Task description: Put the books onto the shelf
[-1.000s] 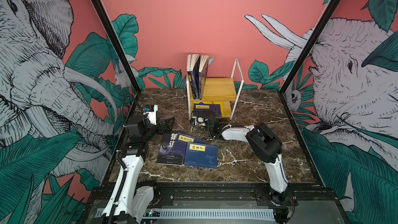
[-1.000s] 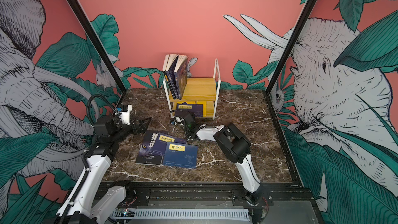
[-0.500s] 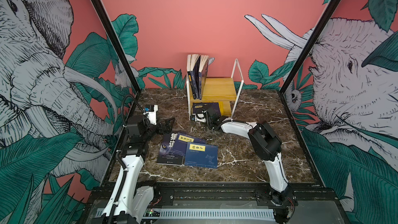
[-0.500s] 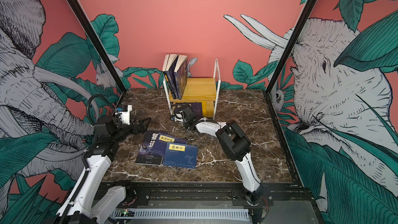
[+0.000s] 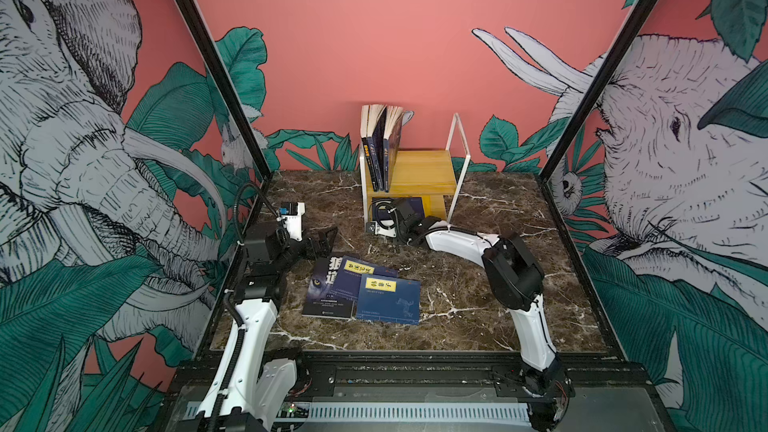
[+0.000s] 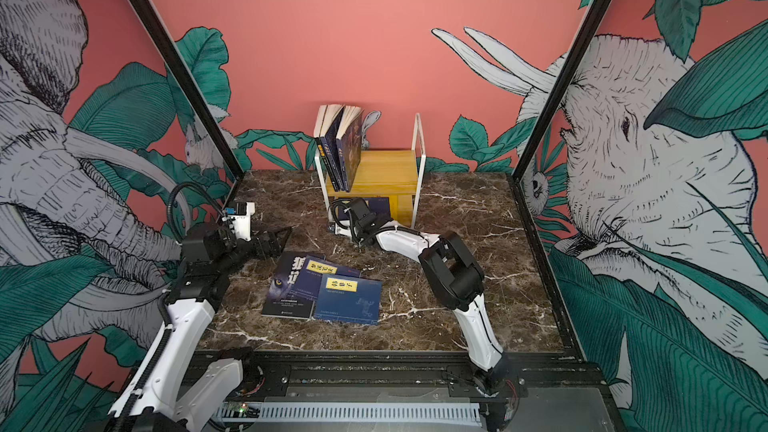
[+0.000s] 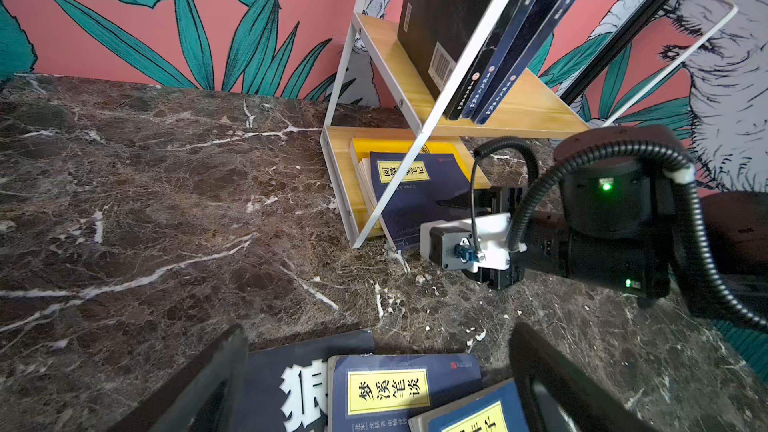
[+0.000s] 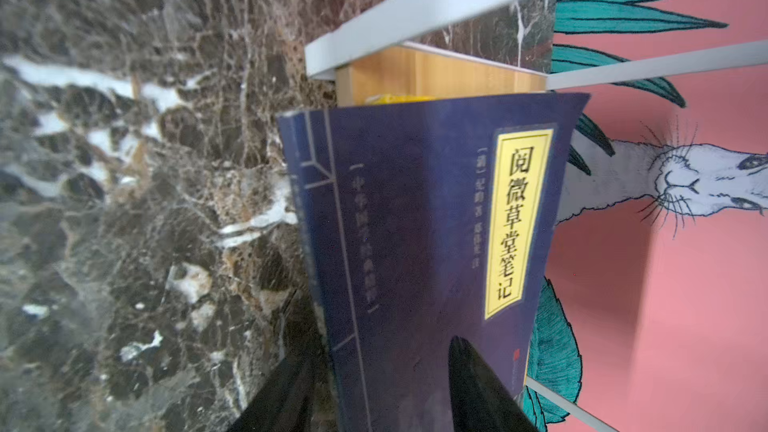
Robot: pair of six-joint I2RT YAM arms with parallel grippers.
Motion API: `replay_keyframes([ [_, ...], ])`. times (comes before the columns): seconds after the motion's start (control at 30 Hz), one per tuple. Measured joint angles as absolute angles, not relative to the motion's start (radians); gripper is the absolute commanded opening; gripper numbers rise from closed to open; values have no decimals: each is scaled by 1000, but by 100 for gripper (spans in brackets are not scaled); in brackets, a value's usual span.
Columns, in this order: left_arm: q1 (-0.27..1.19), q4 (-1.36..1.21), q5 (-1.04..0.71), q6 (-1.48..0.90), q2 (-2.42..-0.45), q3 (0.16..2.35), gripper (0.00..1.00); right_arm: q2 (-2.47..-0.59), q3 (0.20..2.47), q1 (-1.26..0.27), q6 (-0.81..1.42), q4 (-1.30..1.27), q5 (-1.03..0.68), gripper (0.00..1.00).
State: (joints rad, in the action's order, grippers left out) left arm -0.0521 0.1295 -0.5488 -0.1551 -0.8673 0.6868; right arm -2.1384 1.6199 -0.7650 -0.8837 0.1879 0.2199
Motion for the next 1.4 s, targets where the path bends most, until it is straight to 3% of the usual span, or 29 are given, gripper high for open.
replay_keyframes([
  [0.5,-52,129,-561,-148,-865,683,99,-2148,1691,-746,-810,228,198,44],
  [1.4,-52,128,-566,-146,-869,679,99,-2206,1763,-741,-725,273,92,42],
])
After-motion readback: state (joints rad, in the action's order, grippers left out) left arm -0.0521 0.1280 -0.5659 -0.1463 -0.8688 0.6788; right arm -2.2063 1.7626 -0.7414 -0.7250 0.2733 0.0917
